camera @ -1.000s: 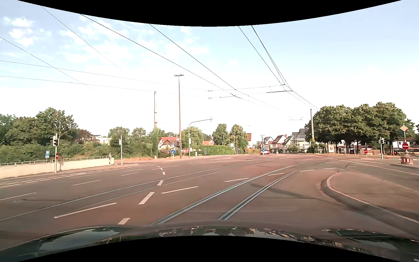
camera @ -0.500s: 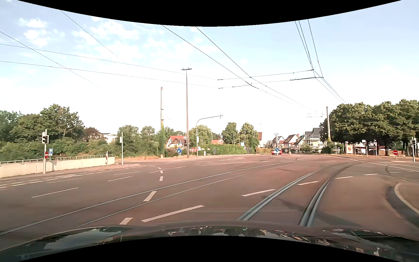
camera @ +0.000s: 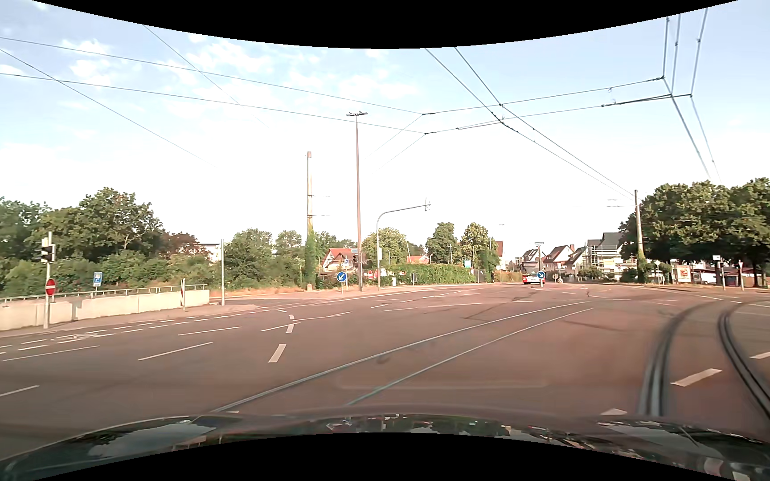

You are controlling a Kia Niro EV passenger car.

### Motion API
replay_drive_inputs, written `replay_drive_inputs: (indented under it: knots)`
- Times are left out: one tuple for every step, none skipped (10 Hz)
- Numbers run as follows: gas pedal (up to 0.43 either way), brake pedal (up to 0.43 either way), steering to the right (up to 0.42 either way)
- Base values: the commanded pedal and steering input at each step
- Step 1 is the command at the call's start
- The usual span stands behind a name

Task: Follow the waypoints while adhering to traffic rules and regulations

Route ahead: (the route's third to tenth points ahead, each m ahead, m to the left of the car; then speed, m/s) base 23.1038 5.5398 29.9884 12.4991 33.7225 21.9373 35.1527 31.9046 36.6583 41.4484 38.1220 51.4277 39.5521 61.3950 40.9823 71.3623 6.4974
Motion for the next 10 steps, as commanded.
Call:
replay_drive_inputs:
  knots:
    - [0.197, 0.0, -0.085]
    - [0.157, 0.0, -0.088]
    - [0.13, 0.0, -0.089]
    - [0.118, 0.0, -0.089]
    - [0.118, 0.0, -0.088]
    - [0.118, 0.0, -0.085]
    - [0.118, 0.0, -0.083]
    - [0.118, 0.0, -0.084]
    - [0.11, 0.0, -0.087]
    - [0.11, 0.0, -0.087]
